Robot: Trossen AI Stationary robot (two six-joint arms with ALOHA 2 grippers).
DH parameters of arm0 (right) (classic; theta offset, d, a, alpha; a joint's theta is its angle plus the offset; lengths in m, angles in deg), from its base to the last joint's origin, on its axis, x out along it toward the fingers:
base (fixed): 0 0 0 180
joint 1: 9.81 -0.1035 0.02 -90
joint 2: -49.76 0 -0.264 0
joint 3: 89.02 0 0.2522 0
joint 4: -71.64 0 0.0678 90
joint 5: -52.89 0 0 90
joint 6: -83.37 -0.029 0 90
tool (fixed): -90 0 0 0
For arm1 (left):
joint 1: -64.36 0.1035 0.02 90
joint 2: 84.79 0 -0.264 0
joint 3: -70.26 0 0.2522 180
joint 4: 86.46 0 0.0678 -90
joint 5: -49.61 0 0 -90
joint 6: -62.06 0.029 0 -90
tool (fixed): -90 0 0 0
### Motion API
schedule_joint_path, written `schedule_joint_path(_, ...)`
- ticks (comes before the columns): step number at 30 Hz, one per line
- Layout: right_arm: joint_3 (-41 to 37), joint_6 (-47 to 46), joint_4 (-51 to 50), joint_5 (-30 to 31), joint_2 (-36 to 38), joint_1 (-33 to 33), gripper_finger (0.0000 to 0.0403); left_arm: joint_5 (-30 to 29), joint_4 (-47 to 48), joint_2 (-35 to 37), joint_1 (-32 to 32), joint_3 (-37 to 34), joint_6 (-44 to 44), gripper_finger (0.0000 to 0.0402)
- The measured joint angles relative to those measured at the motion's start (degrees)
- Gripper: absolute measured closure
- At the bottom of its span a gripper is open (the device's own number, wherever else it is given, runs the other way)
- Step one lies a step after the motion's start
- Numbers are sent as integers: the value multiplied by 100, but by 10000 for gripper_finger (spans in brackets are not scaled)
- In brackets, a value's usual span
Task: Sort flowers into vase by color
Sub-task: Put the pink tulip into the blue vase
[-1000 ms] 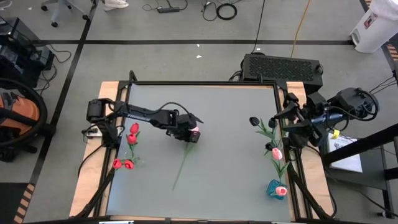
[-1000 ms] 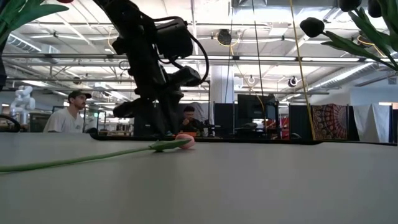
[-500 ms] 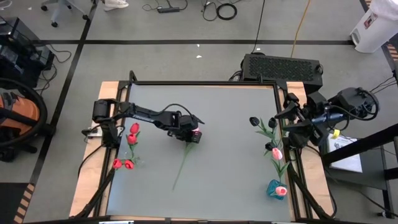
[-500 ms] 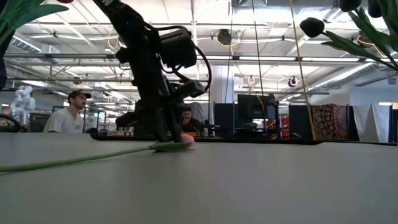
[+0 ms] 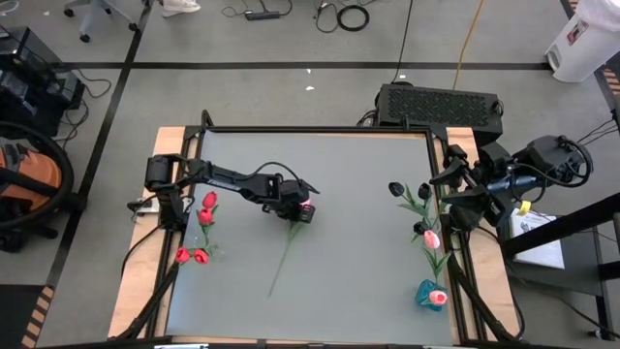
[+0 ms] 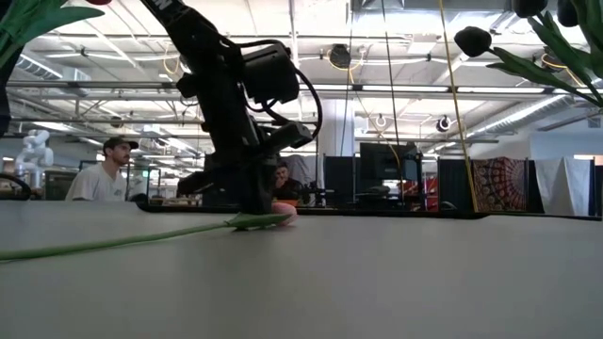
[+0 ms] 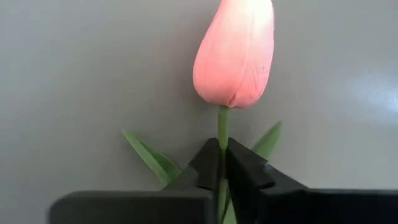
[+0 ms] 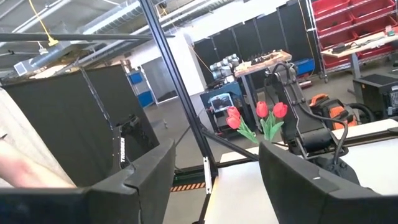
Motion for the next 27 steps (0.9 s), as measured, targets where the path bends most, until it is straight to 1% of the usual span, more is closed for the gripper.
schedule_joint_path(1, 0, 2, -6, 0, 0, 0, 179, 24, -4, -1, -3, 0, 0, 384)
schedule_joint_path(3, 0, 2, -14, 0, 0, 0, 179, 106, -11, -1, -3, 0, 0, 392)
schedule_joint_path(7, 0, 2, -63, 2, 0, -1, 179, 251, -76, 30, -7, 0, 0, 387)
schedule_joint_path(12, 0, 2, -163, 2, 0, 0, 179, 264, -136, 234, -3, 118, 23, 395)
schedule_joint_path(21, 0, 0, -209, 2, 0, -2, 179, -67, -121, 703, 198, 857, 758, 395)
schedule_joint_path(27, 0, -13, -205, 2, 56, -1, 179, -308, -152, 910, 379, 1621, 1622, 395)
